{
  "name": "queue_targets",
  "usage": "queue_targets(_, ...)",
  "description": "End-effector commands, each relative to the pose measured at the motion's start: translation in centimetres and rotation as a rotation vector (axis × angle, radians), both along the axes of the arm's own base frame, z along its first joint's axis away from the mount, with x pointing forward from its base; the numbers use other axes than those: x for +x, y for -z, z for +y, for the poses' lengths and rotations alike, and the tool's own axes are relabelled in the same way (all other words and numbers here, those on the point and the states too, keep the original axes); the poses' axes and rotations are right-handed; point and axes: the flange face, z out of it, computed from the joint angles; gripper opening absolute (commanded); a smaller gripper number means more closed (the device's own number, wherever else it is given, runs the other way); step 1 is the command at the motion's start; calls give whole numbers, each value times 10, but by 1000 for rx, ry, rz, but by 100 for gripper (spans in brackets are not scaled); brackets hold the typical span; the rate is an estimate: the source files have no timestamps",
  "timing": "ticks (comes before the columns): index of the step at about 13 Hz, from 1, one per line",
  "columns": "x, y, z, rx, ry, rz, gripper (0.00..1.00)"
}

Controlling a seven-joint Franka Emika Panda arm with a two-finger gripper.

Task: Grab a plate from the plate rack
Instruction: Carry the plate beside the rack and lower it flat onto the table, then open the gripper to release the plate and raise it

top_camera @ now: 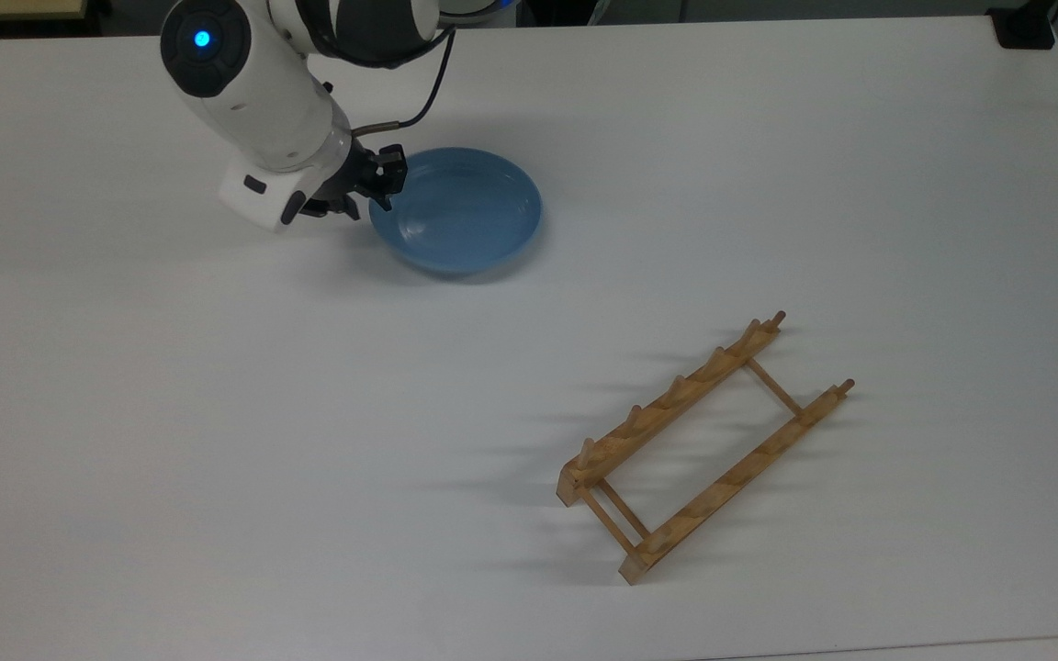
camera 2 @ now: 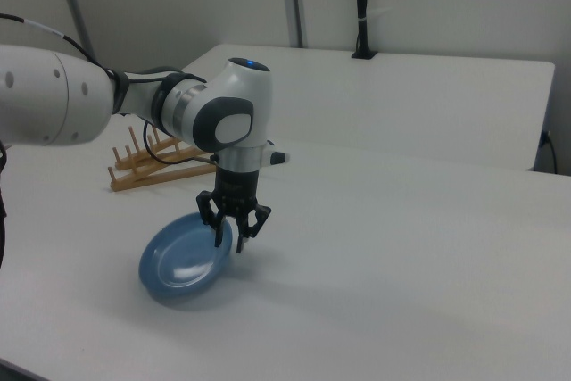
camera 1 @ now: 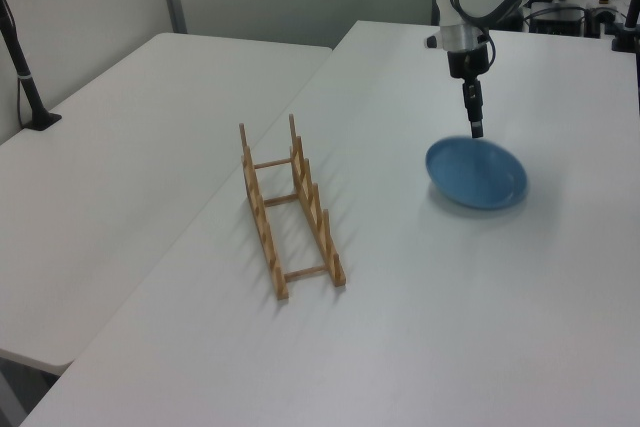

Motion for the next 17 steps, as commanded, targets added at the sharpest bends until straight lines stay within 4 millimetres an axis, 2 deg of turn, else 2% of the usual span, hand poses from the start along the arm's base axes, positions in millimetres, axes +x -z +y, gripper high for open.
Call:
queue_targets(1,2,-16,-10,7,28,-46,100)
queue_targets(2,4,-25,-10,4,28,-62,100)
queue_targets(3,6,-43,-9,-4,43,-87,100)
queue_targets(5,5,-87,0,-40,148,-143,100)
queue_targets(9,4,-146,32,-94,436,-203,100)
queue_targets(13,-13,-208,64,-107,596,-280,100)
queue_targets(15,-31,-237,72,-115,662,-269,100)
queue_targets(17,-41,-254,70,-121,704,-243,100)
